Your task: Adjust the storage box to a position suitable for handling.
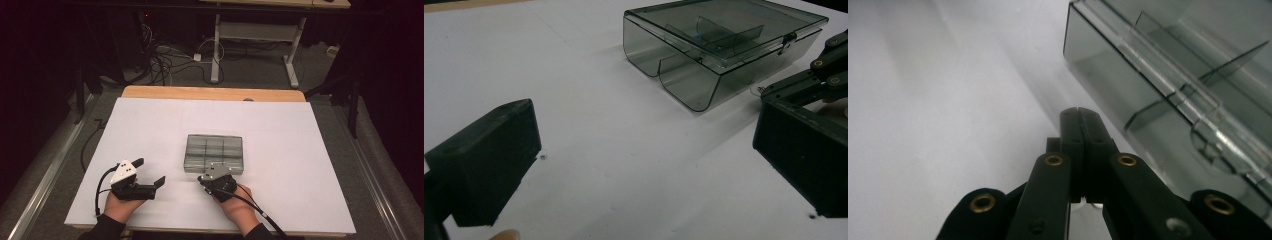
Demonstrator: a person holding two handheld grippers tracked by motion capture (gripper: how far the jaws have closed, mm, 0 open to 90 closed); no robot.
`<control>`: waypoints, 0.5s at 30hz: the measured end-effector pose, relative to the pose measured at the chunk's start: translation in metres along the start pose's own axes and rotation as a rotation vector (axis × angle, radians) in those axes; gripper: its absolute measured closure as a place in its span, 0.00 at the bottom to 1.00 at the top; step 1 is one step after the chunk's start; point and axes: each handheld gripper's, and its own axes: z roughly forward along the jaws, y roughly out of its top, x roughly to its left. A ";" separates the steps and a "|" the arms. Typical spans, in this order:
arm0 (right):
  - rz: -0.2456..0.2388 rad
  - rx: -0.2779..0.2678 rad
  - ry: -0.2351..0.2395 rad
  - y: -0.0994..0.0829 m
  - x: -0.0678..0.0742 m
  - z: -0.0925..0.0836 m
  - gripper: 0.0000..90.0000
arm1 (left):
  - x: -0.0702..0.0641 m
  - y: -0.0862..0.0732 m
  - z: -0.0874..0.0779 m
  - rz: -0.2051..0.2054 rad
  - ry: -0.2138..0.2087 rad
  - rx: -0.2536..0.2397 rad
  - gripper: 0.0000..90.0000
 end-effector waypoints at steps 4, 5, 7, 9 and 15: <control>0.006 0.013 0.005 -0.006 -0.001 -0.006 1.00 | -0.001 0.000 0.000 0.002 -0.002 0.002 0.00; 0.009 0.011 0.003 -0.007 -0.001 -0.008 1.00 | -0.001 0.000 0.000 0.004 -0.003 0.003 0.00; 0.004 0.012 -0.001 -0.011 -0.002 -0.013 1.00 | -0.002 0.001 0.001 0.006 -0.003 0.004 0.00; 0.007 0.003 -0.001 -0.015 -0.003 -0.019 1.00 | -0.003 0.001 0.001 0.008 -0.003 0.003 0.00; 0.012 -0.005 -0.026 -0.024 -0.003 -0.036 1.00 | -0.003 0.001 0.002 0.007 -0.004 0.006 0.00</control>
